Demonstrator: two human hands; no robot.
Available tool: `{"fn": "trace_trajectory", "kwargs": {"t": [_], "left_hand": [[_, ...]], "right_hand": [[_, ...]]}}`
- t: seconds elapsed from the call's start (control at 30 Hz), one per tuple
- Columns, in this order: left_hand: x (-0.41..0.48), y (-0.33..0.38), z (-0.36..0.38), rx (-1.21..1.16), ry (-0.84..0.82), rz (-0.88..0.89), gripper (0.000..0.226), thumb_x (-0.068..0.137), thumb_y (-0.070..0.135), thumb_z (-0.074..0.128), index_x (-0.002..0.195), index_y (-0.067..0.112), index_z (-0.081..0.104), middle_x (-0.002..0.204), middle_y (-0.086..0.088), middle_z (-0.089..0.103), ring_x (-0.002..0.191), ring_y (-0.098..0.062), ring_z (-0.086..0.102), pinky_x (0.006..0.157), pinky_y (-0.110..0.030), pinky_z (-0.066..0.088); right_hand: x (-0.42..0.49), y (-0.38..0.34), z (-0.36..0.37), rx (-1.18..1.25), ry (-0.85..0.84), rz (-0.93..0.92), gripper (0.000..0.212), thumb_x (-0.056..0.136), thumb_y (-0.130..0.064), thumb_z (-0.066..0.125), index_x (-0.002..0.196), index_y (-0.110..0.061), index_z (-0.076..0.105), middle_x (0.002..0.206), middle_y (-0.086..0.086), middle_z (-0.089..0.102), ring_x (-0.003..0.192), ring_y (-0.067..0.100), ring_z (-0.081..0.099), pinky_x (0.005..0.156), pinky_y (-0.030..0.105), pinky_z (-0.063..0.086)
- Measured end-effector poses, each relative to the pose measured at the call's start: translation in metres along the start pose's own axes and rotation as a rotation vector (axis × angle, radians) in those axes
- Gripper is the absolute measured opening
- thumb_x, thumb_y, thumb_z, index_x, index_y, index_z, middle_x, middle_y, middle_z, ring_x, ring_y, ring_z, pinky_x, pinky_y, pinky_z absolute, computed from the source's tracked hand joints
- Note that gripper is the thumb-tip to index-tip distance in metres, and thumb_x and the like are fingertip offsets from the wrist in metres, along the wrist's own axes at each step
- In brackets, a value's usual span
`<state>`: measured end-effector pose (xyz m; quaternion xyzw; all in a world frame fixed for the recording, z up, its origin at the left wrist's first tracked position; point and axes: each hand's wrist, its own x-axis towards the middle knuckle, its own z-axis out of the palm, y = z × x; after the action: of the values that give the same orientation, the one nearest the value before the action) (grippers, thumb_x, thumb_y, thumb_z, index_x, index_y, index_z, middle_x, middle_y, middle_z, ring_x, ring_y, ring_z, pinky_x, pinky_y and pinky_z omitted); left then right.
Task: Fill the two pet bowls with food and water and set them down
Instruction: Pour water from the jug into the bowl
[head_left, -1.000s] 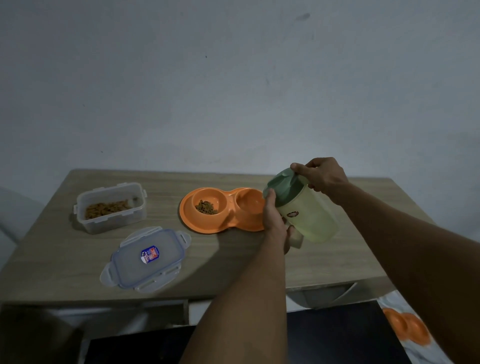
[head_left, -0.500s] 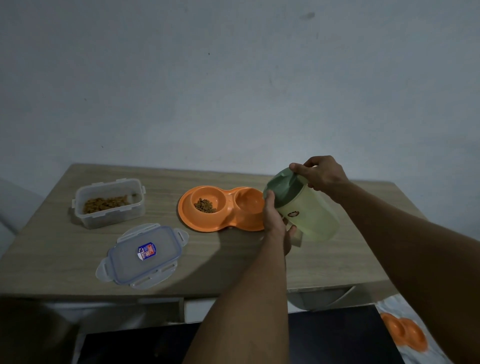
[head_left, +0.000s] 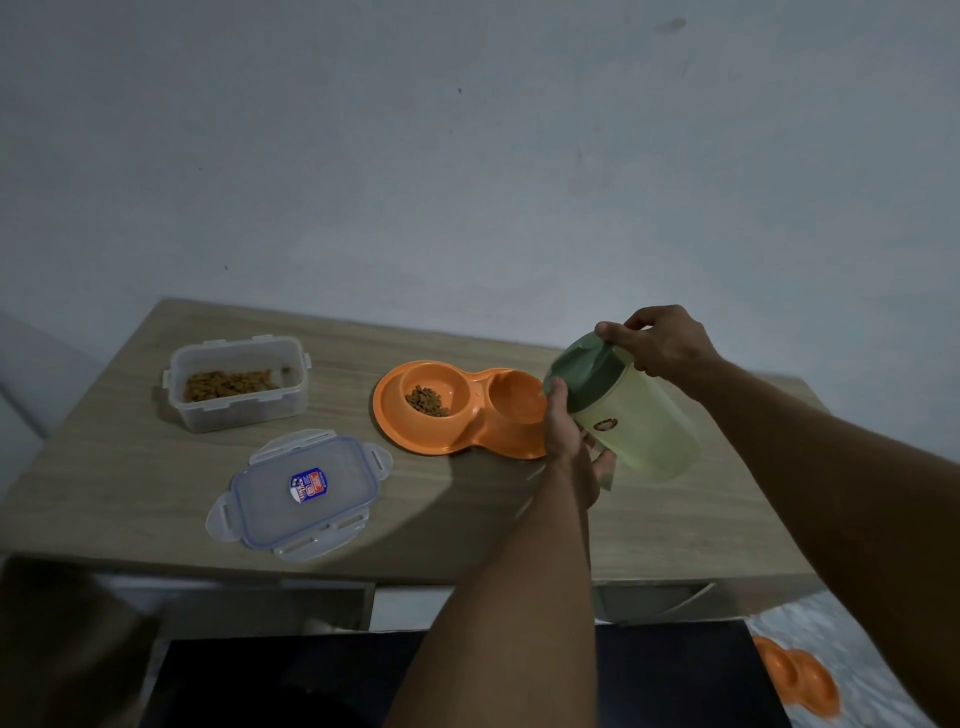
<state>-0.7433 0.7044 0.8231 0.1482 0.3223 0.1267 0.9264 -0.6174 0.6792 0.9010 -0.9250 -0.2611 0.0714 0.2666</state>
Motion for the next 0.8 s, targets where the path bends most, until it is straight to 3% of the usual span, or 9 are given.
{"fn": "trace_trajectory", "kwargs": {"t": [0.23,0.47,0.8], "left_hand": [[0.002,0.006,-0.001,-0.005,-0.006,-0.016,0.054,0.091,0.06,0.047,0.128,0.021,0.054,0.125,-0.007,0.059,0.116,-0.025,0.054,0.083,-0.036,0.05],[0.007,0.006,0.001,-0.024,-0.039,-0.027,0.053,0.092,0.058,0.047,0.128,0.02,0.054,0.108,-0.004,0.061,0.095,-0.019,0.057,0.069,-0.031,0.049],[0.009,0.004,0.003,-0.004,-0.032,-0.033,0.048,0.091,0.058,0.049,0.12,0.021,0.054,0.103,-0.002,0.061,0.091,-0.019,0.057,0.073,-0.033,0.049]], "right_hand": [[0.007,-0.003,0.002,-0.028,-0.007,0.005,0.047,0.079,-0.06,0.068,0.088,-0.014,0.07,0.072,0.01,0.07,0.066,0.02,0.063,0.078,0.04,0.055],[0.011,-0.003,0.001,-0.031,-0.007,0.021,0.047,0.078,-0.061,0.069,0.086,-0.015,0.069,0.074,0.009,0.07,0.065,0.019,0.063,0.076,0.038,0.055],[0.013,-0.002,-0.001,-0.062,-0.001,0.022,0.046,0.077,-0.062,0.069,0.084,-0.017,0.069,0.074,0.009,0.071,0.067,0.019,0.064,0.077,0.039,0.055]]}}
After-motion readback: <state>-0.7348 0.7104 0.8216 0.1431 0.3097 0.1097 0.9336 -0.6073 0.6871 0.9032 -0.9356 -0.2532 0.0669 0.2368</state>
